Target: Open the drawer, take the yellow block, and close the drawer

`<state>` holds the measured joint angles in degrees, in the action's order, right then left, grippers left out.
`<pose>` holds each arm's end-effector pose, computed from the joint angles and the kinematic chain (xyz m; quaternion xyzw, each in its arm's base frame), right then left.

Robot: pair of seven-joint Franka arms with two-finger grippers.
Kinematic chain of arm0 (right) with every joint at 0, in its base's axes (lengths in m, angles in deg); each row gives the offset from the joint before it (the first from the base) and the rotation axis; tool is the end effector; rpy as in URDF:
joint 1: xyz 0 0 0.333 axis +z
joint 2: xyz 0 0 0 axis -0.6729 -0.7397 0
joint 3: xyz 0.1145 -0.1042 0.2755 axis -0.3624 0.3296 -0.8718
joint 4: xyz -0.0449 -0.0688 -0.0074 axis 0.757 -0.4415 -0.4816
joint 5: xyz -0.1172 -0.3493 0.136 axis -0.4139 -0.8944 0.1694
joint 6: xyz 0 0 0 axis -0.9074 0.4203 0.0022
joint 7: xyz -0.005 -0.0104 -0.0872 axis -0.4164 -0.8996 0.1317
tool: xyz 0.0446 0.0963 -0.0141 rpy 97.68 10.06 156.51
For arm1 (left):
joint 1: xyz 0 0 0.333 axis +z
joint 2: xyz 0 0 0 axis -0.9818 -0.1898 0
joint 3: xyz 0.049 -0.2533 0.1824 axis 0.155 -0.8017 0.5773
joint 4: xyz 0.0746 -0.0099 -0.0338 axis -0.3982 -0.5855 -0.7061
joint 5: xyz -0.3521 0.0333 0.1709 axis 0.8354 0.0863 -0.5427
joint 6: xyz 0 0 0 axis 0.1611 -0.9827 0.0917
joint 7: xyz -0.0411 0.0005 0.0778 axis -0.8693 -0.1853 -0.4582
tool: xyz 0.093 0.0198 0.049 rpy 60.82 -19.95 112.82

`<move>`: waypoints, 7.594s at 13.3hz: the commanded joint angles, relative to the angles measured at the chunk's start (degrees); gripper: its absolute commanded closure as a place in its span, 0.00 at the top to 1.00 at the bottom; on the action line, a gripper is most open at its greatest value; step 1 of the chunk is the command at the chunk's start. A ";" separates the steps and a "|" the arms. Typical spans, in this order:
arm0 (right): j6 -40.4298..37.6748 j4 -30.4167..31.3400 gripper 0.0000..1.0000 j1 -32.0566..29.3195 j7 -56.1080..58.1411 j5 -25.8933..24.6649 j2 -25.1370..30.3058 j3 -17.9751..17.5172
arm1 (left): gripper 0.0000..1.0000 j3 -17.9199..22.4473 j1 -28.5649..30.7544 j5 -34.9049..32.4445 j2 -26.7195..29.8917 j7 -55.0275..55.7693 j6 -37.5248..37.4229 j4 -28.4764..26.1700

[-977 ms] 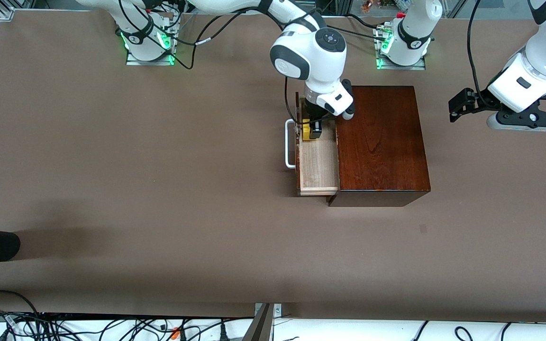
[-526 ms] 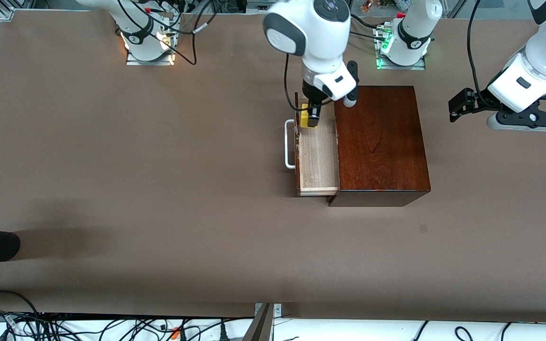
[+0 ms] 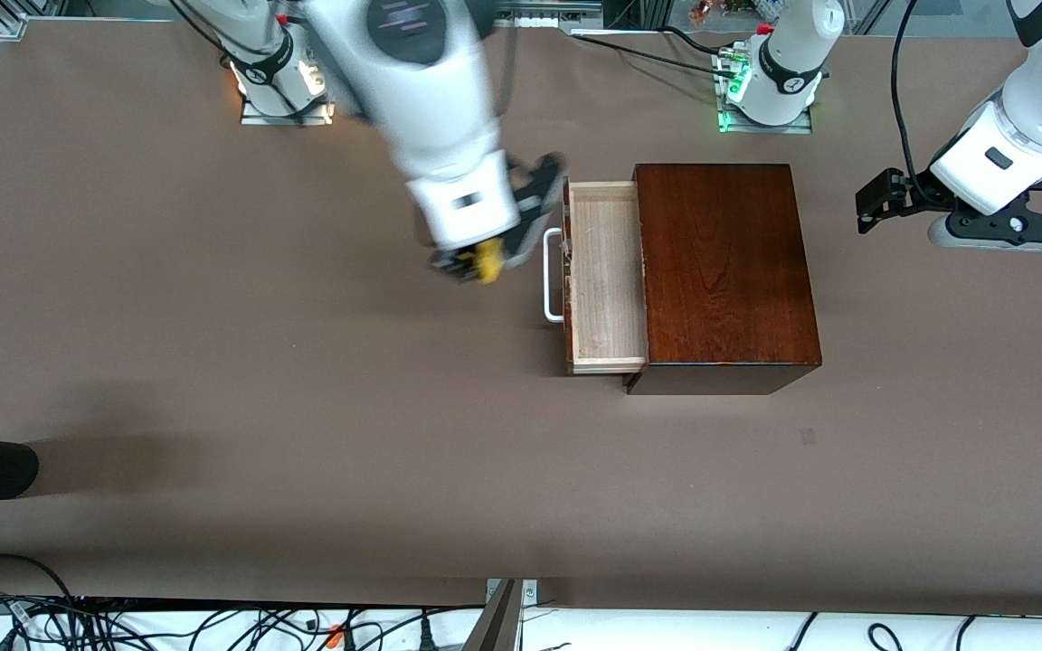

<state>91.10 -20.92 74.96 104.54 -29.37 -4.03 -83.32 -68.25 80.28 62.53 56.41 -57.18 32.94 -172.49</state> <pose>0.5828 0.4106 0.5634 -0.8627 -0.5044 -0.0292 0.0192 0.5433 -0.0677 0.5864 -0.9995 0.0254 0.0174 0.0122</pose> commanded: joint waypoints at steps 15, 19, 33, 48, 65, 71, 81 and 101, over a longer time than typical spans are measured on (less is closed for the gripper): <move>32.10 60.32 0.04 -21.33 -8.89 3.93 18.87 9.30 | 1.00 -6.71 -5.51 1.83 -8.07 0.07 -8.20 3.98; 47.53 71.73 0.01 -21.33 -14.79 4.11 17.46 9.21 | 1.00 -8.66 -15.08 1.83 -22.21 -2.98 -7.67 19.07; 45.01 69.58 1.00 -22.48 -22.88 3.94 22.87 9.30 | 0.19 -8.57 -32.59 -1.58 -40.08 -52.10 20.18 23.85; 2.58 38.01 1.00 -22.48 -22.88 2.35 28.44 9.39 | 0.00 -7.60 -28.82 -7.04 -40.78 -54.16 14.15 17.26; 7.68 35.46 1.00 -22.04 -22.97 -0.20 25.54 8.95 | 0.00 -7.69 -23.72 -7.31 -39.73 -55.30 2.00 18.22; 7.94 35.46 1.00 -22.21 -22.88 -0.11 25.46 9.04 | 0.99 -8.31 -24.07 -7.13 -38.07 -55.04 2.09 20.51; 7.94 35.46 1.00 -22.39 -22.88 -0.02 25.45 9.04 | 1.00 -4.62 -14.59 -6.78 -25.58 -30.96 -11.16 31.21; 7.94 35.46 1.00 -22.65 -22.88 0.16 25.45 9.21 | 1.00 4.00 -1.74 -0.01 -1.14 0.26 -2.13 4.34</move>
<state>99.51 15.97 52.90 80.96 -28.86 22.03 -73.86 -63.97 77.83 63.19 54.67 -55.95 31.48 -167.85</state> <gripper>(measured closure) 0.000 0.000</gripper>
